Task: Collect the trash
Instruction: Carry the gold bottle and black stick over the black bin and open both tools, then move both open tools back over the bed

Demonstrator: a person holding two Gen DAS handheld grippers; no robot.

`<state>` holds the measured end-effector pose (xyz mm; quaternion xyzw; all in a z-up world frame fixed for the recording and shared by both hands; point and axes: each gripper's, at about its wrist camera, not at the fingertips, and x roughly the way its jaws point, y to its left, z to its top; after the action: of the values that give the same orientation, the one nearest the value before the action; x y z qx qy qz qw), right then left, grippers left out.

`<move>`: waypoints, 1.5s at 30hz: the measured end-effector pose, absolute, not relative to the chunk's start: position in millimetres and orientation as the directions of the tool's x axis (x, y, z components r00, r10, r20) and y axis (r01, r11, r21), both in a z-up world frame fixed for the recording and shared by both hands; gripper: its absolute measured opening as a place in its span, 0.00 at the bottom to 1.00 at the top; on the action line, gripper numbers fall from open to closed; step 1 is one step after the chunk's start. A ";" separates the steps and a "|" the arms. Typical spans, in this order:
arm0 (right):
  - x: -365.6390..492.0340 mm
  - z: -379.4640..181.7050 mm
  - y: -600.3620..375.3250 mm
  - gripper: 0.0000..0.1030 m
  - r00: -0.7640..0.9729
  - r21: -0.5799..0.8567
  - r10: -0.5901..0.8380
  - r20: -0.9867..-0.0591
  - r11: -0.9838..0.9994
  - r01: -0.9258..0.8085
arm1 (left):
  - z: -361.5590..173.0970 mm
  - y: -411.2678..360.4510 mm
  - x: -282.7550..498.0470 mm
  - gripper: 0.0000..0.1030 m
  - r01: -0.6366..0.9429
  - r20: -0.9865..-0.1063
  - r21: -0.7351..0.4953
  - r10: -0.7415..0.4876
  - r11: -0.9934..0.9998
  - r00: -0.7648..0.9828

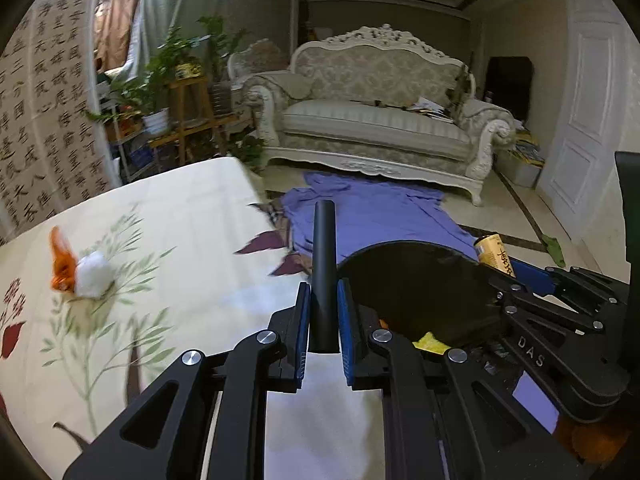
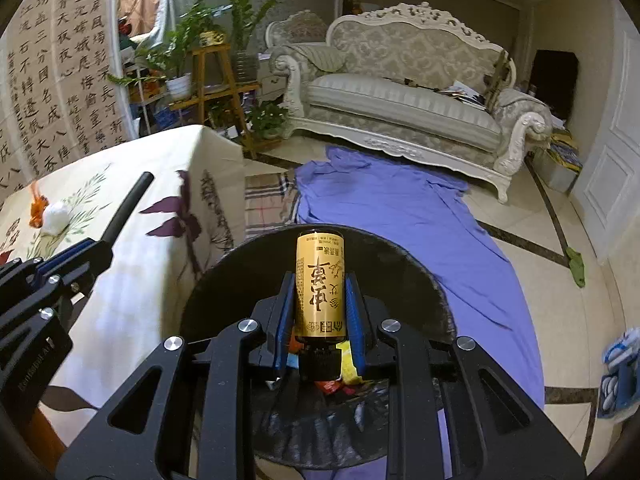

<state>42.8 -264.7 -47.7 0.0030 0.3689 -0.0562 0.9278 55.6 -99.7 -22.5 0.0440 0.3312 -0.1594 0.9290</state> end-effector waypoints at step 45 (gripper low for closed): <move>92.0 -49.8 -62.7 0.50 0.616 0.114 0.293 -0.731 0.943 -0.313 | -42.0 133.3 53.3 0.75 -0.242 -0.717 0.037 0.194 0.970 0.669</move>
<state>92.0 -62.7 -49.8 -0.0123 0.4042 0.1687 0.8989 53.3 133.3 -42.0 -0.0308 0.3889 0.1195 0.9130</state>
